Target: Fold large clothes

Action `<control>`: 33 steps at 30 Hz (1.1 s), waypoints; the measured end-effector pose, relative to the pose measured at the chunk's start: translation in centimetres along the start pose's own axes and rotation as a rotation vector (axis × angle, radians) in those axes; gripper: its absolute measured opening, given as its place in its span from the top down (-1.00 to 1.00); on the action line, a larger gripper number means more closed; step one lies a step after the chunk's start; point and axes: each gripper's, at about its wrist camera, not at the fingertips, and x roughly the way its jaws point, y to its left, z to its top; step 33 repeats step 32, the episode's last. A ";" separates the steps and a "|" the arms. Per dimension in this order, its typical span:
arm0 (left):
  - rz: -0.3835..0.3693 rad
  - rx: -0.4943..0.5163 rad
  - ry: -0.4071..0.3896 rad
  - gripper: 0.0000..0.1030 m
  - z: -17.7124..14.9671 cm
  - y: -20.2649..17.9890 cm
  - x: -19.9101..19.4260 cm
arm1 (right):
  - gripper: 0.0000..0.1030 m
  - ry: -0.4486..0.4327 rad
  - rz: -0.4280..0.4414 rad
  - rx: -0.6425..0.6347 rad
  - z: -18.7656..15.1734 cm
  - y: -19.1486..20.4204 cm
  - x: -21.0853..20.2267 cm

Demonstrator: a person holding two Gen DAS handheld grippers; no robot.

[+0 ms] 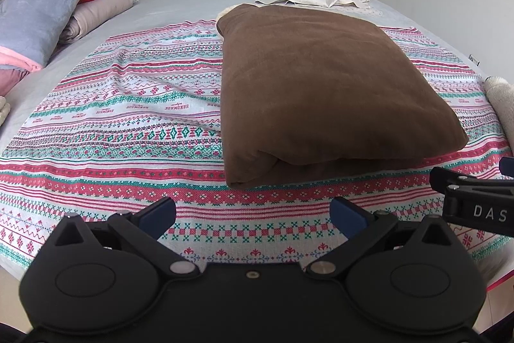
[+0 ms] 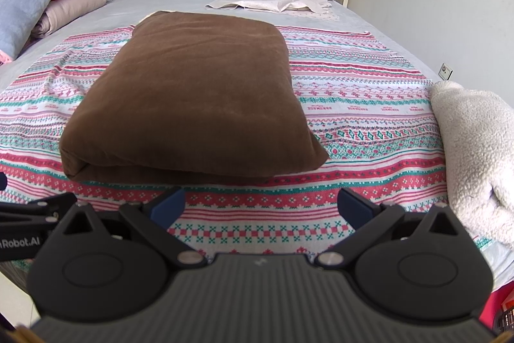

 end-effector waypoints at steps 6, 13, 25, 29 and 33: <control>0.000 0.000 0.000 -1.00 0.0 0.0 0.0 | -0.99 0.001 0.001 0.000 -0.1 0.0 0.0; -0.001 0.000 0.000 -1.00 0.0 0.0 0.0 | -0.99 0.001 0.001 0.000 0.0 -0.1 0.0; -0.003 0.002 0.003 -1.00 -0.1 0.0 0.1 | -0.99 0.002 0.002 0.000 0.0 -0.1 0.0; -0.008 0.004 0.003 -1.00 -0.1 0.0 0.1 | -0.99 0.001 0.001 0.000 0.0 0.0 0.0; -0.028 0.010 0.008 -1.00 -0.2 0.0 0.2 | -0.99 0.002 0.002 0.000 0.0 0.0 0.0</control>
